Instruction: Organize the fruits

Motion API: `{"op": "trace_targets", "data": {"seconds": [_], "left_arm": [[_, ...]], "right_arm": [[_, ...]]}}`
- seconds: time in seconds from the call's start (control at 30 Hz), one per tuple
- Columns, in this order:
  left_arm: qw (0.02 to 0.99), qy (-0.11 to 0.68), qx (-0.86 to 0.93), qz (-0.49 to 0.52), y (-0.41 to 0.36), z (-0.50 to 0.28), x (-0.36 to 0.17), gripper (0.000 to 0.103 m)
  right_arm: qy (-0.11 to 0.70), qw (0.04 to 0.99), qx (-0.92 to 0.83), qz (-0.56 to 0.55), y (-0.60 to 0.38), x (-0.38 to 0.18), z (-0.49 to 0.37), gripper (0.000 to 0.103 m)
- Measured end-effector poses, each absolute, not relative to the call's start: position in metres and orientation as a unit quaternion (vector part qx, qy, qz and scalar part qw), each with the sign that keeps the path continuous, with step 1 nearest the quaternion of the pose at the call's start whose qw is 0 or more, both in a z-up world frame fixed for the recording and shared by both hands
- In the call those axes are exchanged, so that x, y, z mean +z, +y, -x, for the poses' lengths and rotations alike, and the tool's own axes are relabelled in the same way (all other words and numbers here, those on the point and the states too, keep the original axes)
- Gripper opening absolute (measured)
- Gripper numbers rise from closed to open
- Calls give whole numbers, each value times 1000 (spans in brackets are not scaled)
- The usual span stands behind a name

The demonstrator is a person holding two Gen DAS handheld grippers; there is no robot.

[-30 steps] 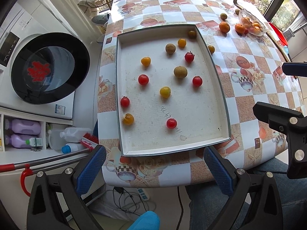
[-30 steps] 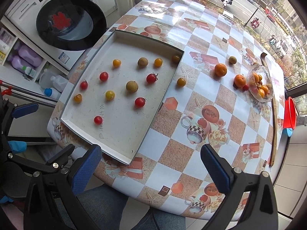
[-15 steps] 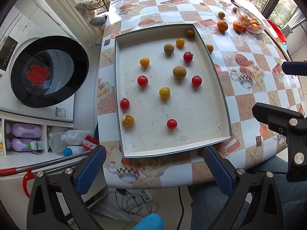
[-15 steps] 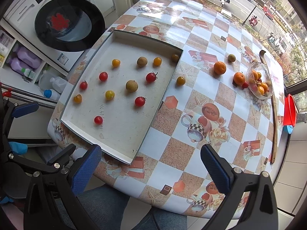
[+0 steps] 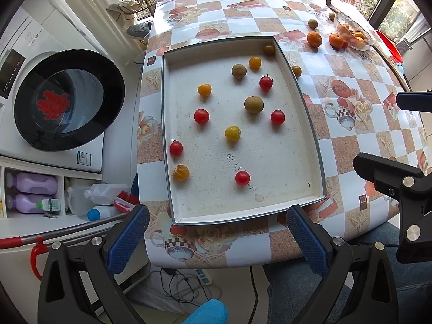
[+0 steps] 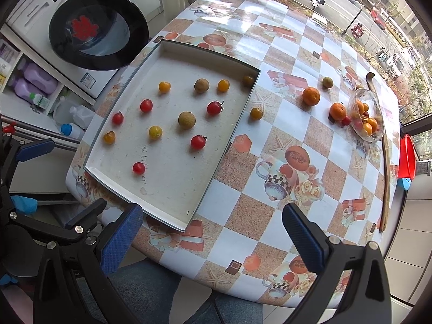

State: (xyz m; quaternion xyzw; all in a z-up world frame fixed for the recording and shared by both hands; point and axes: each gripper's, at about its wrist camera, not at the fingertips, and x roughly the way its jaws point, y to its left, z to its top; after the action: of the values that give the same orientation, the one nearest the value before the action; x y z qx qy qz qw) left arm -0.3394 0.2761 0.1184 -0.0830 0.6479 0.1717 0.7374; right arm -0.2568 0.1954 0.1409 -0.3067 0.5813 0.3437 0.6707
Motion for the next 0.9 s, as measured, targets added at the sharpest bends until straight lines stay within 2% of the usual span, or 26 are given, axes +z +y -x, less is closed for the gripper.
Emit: {"op": "trace_targets", "data": {"seconds": [0.9], "left_arm": [[743, 644, 164, 83, 275, 328, 118, 102]], "right_arm": [[587, 664, 351, 304, 194, 138, 248, 103]]}}
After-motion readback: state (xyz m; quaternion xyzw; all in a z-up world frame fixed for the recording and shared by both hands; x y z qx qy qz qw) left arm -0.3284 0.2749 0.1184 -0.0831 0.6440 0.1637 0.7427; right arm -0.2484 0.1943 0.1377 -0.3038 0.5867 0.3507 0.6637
